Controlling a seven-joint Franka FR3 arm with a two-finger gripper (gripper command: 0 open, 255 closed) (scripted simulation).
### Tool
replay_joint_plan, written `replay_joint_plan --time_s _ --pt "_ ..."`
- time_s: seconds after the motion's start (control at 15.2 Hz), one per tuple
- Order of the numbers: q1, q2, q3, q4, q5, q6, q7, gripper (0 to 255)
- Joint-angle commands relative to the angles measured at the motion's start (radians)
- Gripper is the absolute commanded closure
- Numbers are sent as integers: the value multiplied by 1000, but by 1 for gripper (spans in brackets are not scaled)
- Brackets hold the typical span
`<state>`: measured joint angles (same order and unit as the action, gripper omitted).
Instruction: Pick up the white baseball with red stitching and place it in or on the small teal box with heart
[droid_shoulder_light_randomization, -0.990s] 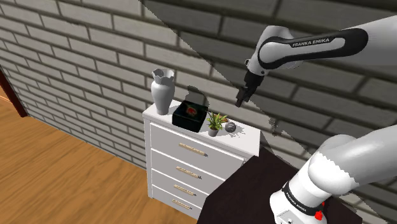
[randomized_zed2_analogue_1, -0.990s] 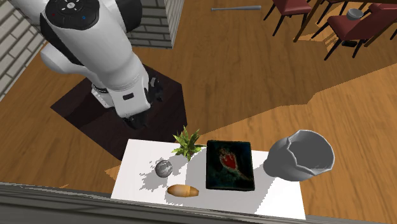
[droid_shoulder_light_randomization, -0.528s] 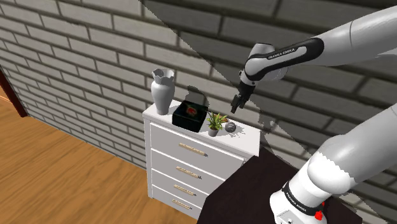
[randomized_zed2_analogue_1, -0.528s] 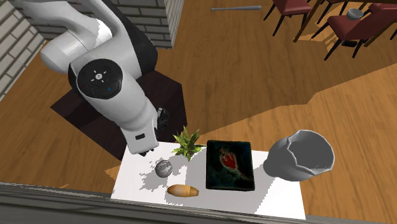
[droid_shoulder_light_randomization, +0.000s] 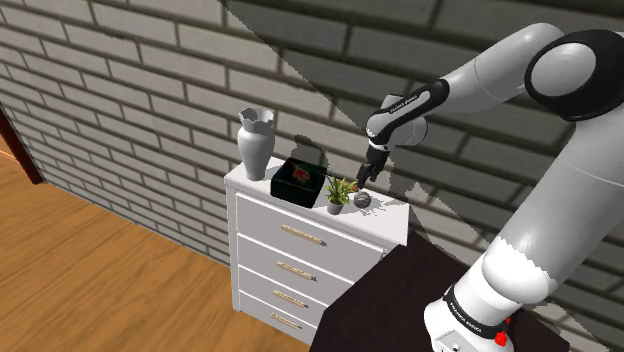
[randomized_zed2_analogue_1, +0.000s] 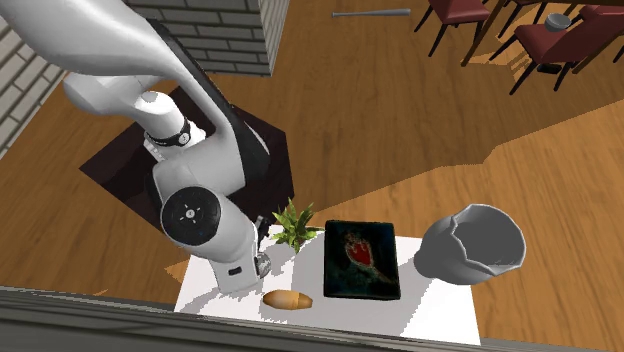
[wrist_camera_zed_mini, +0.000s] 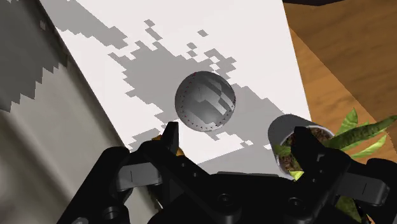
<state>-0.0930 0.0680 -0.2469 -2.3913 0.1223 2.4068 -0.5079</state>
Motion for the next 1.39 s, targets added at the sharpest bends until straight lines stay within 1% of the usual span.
replay_joint_plan --time_s 0.0,0.13,0.59,1.19,1.25,1.32 --pt "-10 71 -4 22 26 36 -30 0" --pt "-24 145 -3 58 54 62 -60 0" --pt "-34 226 20 51 101 147 -93 0" --pt "-35 233 23 51 105 154 -96 0" --pt "-35 233 23 51 105 154 -96 255" --pt "-35 233 23 51 105 154 -96 255"
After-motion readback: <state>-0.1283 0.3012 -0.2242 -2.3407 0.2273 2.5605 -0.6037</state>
